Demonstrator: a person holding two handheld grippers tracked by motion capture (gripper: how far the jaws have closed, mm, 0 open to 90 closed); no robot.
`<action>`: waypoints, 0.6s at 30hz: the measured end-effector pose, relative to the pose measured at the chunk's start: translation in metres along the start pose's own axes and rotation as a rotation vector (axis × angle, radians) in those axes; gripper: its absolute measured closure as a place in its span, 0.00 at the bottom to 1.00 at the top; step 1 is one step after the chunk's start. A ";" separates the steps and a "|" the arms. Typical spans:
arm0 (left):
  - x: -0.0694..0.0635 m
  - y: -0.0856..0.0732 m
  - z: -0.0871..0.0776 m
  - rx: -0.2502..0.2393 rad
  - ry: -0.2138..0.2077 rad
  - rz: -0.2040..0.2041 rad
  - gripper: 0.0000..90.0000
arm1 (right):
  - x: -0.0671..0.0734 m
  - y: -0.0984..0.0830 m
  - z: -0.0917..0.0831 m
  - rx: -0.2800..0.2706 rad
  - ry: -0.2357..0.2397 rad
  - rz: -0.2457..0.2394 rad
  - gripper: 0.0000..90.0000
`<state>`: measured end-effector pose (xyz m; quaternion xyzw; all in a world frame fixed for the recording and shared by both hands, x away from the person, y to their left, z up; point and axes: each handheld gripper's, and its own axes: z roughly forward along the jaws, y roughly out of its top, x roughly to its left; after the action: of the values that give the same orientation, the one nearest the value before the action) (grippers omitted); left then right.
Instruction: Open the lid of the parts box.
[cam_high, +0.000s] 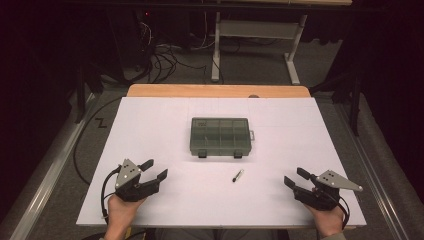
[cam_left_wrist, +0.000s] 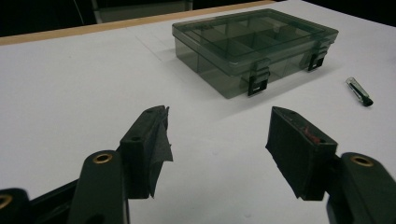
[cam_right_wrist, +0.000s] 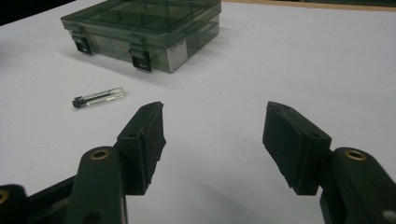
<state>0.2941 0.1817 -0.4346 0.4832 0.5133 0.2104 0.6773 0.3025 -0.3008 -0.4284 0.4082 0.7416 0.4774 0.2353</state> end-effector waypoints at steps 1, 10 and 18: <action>-0.001 0.000 0.000 -0.001 -0.001 -0.001 0.42 | 0.000 0.000 0.000 0.006 -0.003 0.006 0.44; -0.001 0.000 0.000 -0.001 -0.004 0.000 0.42 | 0.001 0.001 0.001 0.002 0.002 0.008 0.44; -0.002 0.000 0.001 -0.001 -0.006 -0.003 0.42 | 0.001 0.001 0.001 -0.004 0.004 0.010 0.44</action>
<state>0.2942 0.1802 -0.4335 0.4828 0.5119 0.2083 0.6793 0.3030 -0.2996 -0.4273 0.4107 0.7391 0.4809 0.2321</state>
